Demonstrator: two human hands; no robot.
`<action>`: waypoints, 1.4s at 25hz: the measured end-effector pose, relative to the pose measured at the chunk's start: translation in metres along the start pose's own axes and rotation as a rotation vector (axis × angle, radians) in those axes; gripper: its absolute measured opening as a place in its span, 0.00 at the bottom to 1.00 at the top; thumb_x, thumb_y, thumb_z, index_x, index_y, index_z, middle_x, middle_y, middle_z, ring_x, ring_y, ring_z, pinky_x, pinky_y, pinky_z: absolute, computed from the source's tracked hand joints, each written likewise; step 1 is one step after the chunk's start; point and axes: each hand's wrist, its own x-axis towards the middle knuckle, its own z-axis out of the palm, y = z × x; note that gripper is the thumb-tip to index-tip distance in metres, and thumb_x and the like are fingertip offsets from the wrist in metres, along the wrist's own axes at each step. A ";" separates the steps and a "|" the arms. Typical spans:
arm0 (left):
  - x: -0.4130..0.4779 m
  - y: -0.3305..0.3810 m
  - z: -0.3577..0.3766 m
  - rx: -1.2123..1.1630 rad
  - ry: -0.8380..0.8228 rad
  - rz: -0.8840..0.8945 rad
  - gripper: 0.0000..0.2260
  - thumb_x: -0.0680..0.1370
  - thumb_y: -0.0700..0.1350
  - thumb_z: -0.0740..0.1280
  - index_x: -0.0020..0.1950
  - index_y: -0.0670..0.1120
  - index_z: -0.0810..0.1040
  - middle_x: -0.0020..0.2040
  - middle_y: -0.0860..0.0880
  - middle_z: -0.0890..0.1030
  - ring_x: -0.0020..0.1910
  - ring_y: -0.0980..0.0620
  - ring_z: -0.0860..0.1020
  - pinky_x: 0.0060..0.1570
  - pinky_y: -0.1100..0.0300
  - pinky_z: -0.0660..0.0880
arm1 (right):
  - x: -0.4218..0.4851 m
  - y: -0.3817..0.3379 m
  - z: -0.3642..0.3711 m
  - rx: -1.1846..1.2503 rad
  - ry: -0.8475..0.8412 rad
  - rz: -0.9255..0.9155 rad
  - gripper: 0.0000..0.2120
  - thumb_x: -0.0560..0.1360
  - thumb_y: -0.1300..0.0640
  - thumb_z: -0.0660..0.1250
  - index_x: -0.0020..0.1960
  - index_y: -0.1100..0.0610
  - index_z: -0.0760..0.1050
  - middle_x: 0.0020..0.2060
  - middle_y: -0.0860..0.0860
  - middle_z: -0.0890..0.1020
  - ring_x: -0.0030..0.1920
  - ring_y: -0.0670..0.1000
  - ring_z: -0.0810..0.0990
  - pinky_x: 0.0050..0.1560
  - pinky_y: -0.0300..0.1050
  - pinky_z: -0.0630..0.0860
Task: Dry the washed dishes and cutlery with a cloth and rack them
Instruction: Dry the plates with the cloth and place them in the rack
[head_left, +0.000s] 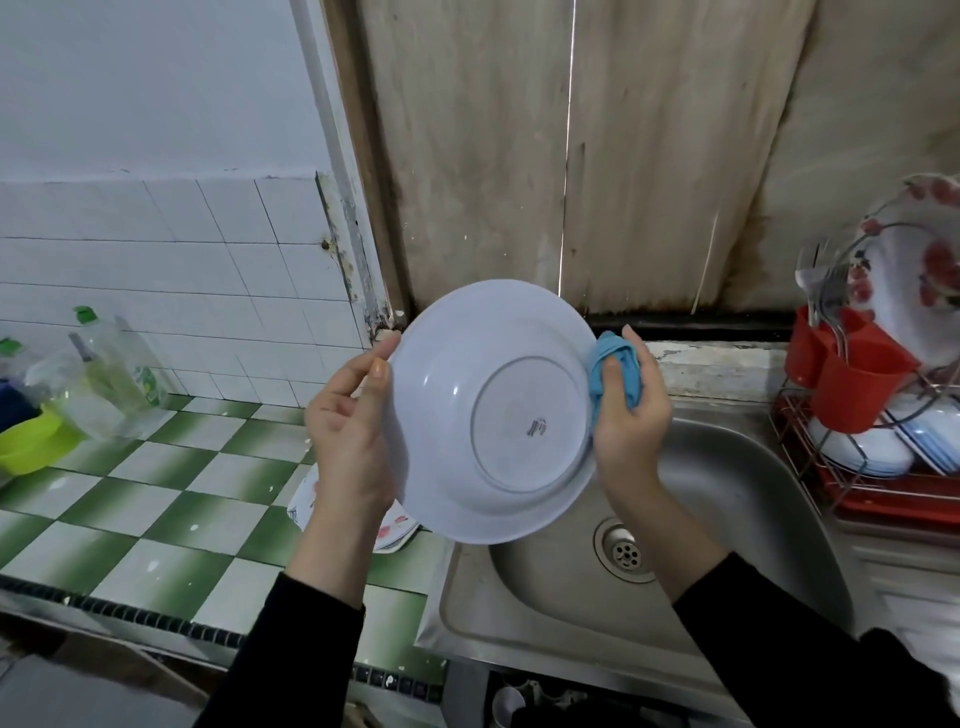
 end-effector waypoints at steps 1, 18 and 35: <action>0.000 -0.003 -0.001 0.010 -0.010 -0.003 0.08 0.75 0.43 0.67 0.45 0.51 0.86 0.51 0.49 0.84 0.50 0.52 0.82 0.50 0.60 0.78 | 0.010 -0.003 0.001 0.015 0.017 0.017 0.15 0.80 0.62 0.63 0.66 0.56 0.73 0.56 0.46 0.78 0.56 0.45 0.78 0.58 0.35 0.75; 0.018 0.009 -0.020 -0.238 0.124 -0.760 0.23 0.78 0.38 0.52 0.73 0.50 0.66 0.62 0.38 0.72 0.54 0.35 0.76 0.38 0.34 0.79 | 0.050 -0.016 0.003 0.294 -0.786 0.359 0.14 0.74 0.61 0.61 0.41 0.54 0.85 0.39 0.51 0.85 0.43 0.51 0.83 0.42 0.41 0.80; 0.000 0.004 -0.006 -0.054 -0.082 -0.228 0.16 0.83 0.40 0.54 0.69 0.47 0.72 0.56 0.46 0.83 0.53 0.53 0.82 0.54 0.61 0.78 | -0.070 -0.011 0.078 -0.190 -1.028 -0.383 0.26 0.82 0.60 0.58 0.77 0.52 0.55 0.78 0.51 0.54 0.78 0.45 0.49 0.75 0.36 0.50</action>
